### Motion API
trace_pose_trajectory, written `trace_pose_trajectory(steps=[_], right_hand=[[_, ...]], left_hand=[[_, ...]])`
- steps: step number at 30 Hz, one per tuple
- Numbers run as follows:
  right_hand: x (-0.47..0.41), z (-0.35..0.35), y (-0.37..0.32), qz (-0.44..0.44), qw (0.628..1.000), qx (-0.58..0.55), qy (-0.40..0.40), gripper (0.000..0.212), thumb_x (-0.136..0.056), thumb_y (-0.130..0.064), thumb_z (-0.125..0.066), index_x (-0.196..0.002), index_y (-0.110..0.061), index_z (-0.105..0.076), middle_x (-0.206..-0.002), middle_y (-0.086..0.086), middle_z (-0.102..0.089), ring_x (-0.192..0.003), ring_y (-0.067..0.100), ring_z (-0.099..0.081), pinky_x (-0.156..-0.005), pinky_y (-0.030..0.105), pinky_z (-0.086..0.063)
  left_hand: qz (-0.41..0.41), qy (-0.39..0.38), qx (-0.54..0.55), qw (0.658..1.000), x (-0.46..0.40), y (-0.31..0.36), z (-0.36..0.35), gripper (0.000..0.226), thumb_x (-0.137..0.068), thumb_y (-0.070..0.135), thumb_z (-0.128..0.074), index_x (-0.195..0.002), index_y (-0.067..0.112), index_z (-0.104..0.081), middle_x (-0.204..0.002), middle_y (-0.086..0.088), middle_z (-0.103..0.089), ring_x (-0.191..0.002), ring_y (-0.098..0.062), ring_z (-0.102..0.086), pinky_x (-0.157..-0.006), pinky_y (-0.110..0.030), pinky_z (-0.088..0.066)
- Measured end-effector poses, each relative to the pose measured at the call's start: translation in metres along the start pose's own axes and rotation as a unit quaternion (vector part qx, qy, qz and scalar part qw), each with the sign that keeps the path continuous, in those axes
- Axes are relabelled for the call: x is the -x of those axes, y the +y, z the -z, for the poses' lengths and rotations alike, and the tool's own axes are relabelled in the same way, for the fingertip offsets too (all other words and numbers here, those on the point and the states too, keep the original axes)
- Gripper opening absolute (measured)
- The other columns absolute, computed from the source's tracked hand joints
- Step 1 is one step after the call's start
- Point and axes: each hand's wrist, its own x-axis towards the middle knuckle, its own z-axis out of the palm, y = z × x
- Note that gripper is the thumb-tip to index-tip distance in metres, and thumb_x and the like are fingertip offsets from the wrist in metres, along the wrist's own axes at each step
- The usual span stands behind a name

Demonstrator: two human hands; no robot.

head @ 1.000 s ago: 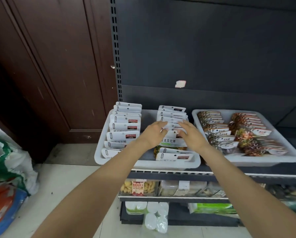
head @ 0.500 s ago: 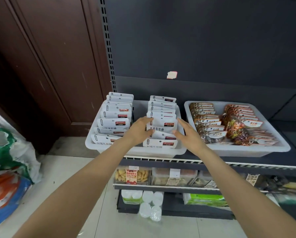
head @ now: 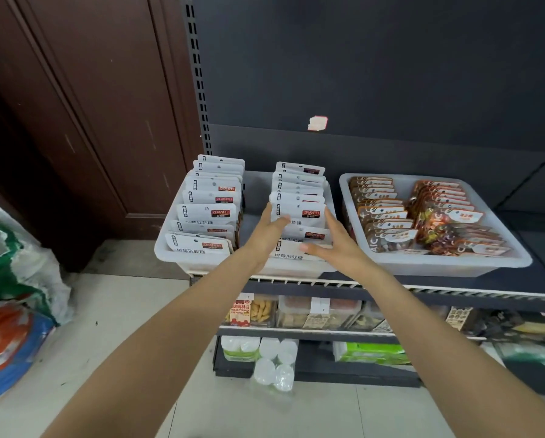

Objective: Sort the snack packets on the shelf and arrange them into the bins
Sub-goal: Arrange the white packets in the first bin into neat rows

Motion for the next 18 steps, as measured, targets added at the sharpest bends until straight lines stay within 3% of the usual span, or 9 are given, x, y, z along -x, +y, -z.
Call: trace_pose_trajectory(steps=[3, 7, 10, 12, 16, 18], right_hand=[[0.001, -0.001, 0.003, 0.01, 0.999, -0.013, 0.028, 0.079, -0.083, -0.031, -0.071, -0.145, -0.034, -0.024, -0.146, -0.009, -0.037, -0.129, 0.002, -0.035, -0.11, 0.028, -0.03], [0.0, -0.003, -0.002, 0.022, 0.999, 0.008, 0.037, 0.078, -0.085, -0.026, -0.069, -0.147, -0.031, -0.023, -0.143, -0.008, -0.04, -0.129, 0.005, -0.036, -0.109, 0.028, -0.03], [0.004, -0.007, 0.0, 0.006, 0.999, 0.003, 0.04, 0.081, -0.087, -0.027, -0.067, -0.149, -0.029, -0.016, -0.134, -0.014, -0.034, -0.122, -0.002, -0.03, -0.1, 0.017, -0.024], [0.005, -0.007, 0.001, -0.001, 0.999, -0.024, 0.045, 0.074, -0.09, -0.031, -0.062, -0.149, -0.03, -0.017, -0.13, -0.015, -0.031, -0.126, 0.0, -0.029, -0.1, 0.018, -0.024], [-0.01, 0.002, -0.008, 0.007, 0.996, -0.05, 0.072, 0.057, -0.095, -0.036, -0.052, -0.145, -0.038, -0.025, -0.142, -0.013, -0.038, -0.13, 0.004, -0.034, -0.102, 0.025, -0.028], [-0.02, 0.005, -0.012, 0.01, 0.996, -0.049, 0.073, 0.056, -0.097, -0.031, -0.05, -0.146, -0.034, -0.024, -0.139, -0.012, -0.04, -0.125, 0.003, -0.035, -0.099, 0.022, -0.028]], left_hand=[[-0.017, 0.017, -0.024, 0.999, 0.001, -0.001, -0.015, 0.064, -0.098, 0.023, -0.046, -0.152, 0.025, -0.011, -0.154, 0.001, -0.026, -0.141, -0.021, -0.027, -0.112, -0.039, -0.025], [-0.045, 0.05, -0.048, 0.997, 0.001, -0.002, -0.012, 0.054, -0.098, 0.015, -0.045, -0.148, 0.018, -0.024, -0.136, 0.005, -0.045, -0.128, -0.016, -0.042, -0.101, -0.029, -0.035], [-0.024, 0.061, -0.052, 0.996, 0.003, -0.003, -0.005, 0.062, -0.1, 0.026, -0.043, -0.152, 0.018, -0.01, -0.151, -0.001, -0.034, -0.137, -0.021, -0.034, -0.109, -0.033, -0.028], [-0.012, 0.065, -0.054, 0.996, 0.002, 0.001, -0.002, 0.06, -0.101, 0.033, -0.038, -0.152, 0.022, -0.009, -0.155, -0.001, -0.025, -0.141, -0.023, -0.027, -0.111, -0.035, -0.024], [0.016, 0.056, -0.029, 0.998, -0.011, 0.025, 0.006, 0.059, -0.1, 0.044, -0.032, -0.152, 0.029, -0.007, -0.157, 0.001, -0.019, -0.143, -0.025, -0.021, -0.114, -0.041, -0.017], [0.035, 0.027, 0.007, 0.999, -0.02, 0.027, 0.006, 0.062, -0.097, 0.051, -0.034, -0.151, 0.032, -0.011, -0.155, 0.002, -0.027, -0.14, -0.024, -0.03, -0.115, -0.043, -0.023]])
